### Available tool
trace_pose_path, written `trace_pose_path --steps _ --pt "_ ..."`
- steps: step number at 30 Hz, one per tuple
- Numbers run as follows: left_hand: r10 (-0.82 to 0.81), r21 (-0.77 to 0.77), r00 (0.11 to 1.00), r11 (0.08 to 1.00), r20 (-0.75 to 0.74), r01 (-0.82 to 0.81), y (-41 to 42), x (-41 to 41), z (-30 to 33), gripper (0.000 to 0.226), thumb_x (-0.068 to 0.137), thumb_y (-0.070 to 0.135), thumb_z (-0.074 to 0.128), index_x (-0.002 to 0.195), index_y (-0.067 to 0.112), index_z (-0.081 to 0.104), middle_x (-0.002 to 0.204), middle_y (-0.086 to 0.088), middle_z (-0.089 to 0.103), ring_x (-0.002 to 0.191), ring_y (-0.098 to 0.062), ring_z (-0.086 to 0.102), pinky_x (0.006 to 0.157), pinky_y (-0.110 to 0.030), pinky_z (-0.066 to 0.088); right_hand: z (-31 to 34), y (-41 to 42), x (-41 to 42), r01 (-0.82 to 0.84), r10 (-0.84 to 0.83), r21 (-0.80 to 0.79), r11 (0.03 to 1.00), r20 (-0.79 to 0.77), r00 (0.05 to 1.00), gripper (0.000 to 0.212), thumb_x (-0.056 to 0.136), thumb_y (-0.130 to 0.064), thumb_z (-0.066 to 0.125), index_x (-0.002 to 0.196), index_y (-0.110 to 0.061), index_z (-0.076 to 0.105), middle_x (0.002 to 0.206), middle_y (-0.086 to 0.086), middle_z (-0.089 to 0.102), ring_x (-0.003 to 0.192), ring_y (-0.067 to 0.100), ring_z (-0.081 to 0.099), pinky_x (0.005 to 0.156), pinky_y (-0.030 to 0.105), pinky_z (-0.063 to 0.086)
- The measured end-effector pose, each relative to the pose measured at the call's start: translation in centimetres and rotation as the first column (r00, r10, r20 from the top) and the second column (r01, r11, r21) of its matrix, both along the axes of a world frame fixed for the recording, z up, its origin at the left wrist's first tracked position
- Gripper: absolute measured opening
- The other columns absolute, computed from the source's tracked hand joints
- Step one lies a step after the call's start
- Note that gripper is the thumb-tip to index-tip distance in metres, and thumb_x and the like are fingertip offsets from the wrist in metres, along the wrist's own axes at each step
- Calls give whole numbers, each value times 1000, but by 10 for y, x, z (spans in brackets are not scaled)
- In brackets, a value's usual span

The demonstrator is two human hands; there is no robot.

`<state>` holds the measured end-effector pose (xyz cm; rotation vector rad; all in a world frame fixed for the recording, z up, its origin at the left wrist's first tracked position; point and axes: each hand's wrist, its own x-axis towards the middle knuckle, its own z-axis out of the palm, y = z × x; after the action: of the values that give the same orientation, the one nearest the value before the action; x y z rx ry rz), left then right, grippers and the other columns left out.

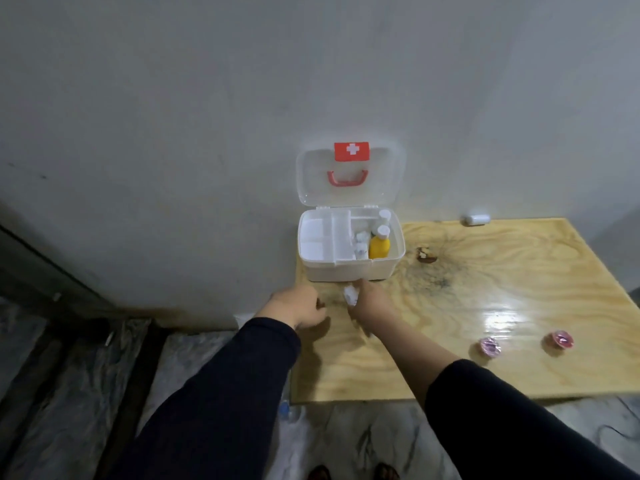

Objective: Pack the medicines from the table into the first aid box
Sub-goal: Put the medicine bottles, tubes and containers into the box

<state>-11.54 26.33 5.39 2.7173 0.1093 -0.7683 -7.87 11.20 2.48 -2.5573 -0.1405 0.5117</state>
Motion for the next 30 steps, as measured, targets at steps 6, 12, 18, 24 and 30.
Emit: trace_pose_path --steps 6,12,18,24,30 --pt "-87 -90 987 991 135 100 -66 55 46 33 89 39 52 67 15 58 82 -9 65 73 -24 58 67 -32 47 24 -83 38 101 -99 -125 987 26 995 39 96 -37 43 117 -8 58 104 17 69 95 32 66 78 32 50" --pt "-122 -103 961 983 249 151 -133 115 68 28 88 36 50 87 16 71 91 -2 72 86 -23 67 78 -36 57 38 -167 88 212 -194 -142 967 135 972 32 96 -32 46 117 -11 59 110 14 67 95 35 66 74 32 52" --pt "-98 -117 971 985 216 125 -194 168 55 27 87 36 53 99 21 73 103 2 71 95 -22 66 83 -37 57 31 -241 153 140 -110 -168 976 172 979 29 95 -31 50 120 -18 58 116 6 65 102 28 63 64 26 42" --pt "-10 -132 984 991 176 33 -231 207 20 29 91 40 49 103 22 70 103 2 70 92 -23 66 83 -39 57 8 -273 210 -41 90 -294 955 157 984 48 87 -3 46 129 -26 53 124 2 60 112 24 56 78 33 50" --pt "30 -120 992 993 119 -15 -245 218 -10 30 90 45 49 95 22 69 97 2 69 90 -23 64 77 -37 54 -17 -283 236 -254 326 -372 892 144 934 50 86 -1 47 130 -25 51 126 4 51 117 26 47 80 35 45"
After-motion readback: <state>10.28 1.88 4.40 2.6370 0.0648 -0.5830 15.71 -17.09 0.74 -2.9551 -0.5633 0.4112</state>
